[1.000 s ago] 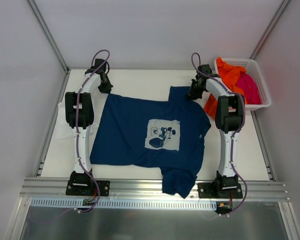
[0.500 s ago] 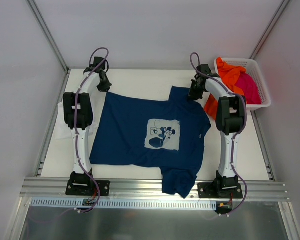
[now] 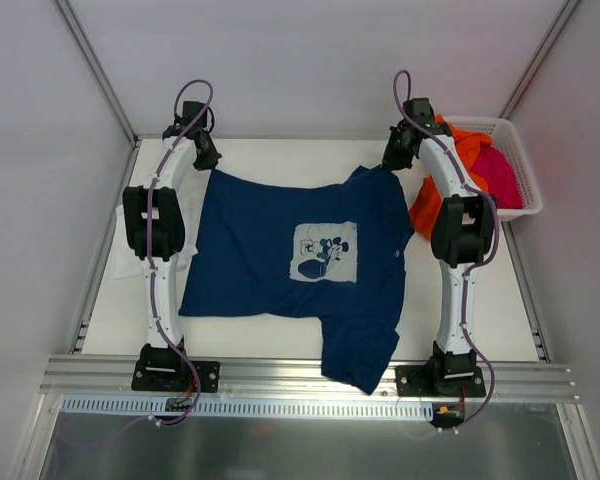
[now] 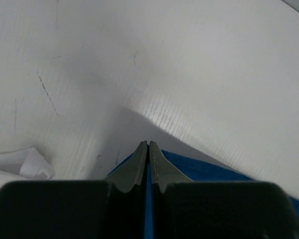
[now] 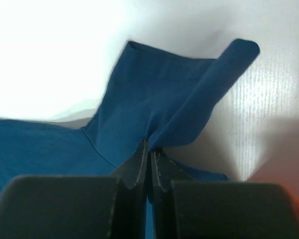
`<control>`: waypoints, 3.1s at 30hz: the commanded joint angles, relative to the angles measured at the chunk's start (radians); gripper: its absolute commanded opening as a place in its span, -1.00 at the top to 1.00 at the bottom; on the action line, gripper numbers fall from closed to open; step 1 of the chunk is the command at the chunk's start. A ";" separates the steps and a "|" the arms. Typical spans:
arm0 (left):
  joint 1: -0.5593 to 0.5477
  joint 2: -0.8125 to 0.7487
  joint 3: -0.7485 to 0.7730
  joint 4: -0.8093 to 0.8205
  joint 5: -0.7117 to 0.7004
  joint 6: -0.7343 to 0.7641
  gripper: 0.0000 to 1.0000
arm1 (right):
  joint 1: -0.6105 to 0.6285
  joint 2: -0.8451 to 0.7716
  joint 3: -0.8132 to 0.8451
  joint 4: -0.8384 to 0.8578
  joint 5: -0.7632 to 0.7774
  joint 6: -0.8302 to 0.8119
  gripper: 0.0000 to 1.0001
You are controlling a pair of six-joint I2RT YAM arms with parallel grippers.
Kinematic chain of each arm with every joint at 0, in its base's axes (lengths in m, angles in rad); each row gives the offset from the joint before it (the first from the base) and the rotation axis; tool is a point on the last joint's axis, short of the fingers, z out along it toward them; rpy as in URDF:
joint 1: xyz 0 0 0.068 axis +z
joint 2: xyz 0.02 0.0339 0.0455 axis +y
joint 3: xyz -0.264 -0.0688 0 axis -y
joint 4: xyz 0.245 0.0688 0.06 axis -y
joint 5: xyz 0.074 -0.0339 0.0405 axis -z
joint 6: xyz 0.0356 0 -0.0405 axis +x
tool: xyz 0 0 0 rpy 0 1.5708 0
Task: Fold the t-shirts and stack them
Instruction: Fold the flattened tshirt in 1/3 of the way
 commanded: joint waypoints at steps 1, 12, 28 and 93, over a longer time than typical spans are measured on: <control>0.015 0.024 0.063 0.000 0.017 0.021 1.00 | -0.024 0.047 0.046 -0.055 -0.002 -0.011 0.99; 0.026 -0.094 -0.037 0.002 -0.040 -0.002 1.00 | -0.026 -0.064 -0.150 0.028 -0.015 -0.011 0.99; 0.032 -0.339 -0.316 0.008 -0.035 -0.022 1.00 | 0.008 -0.384 -0.486 0.088 0.000 -0.011 0.99; -0.152 -0.777 -0.767 0.005 -0.215 -0.096 -0.98 | 0.324 -0.912 -0.960 0.014 0.318 0.071 -0.99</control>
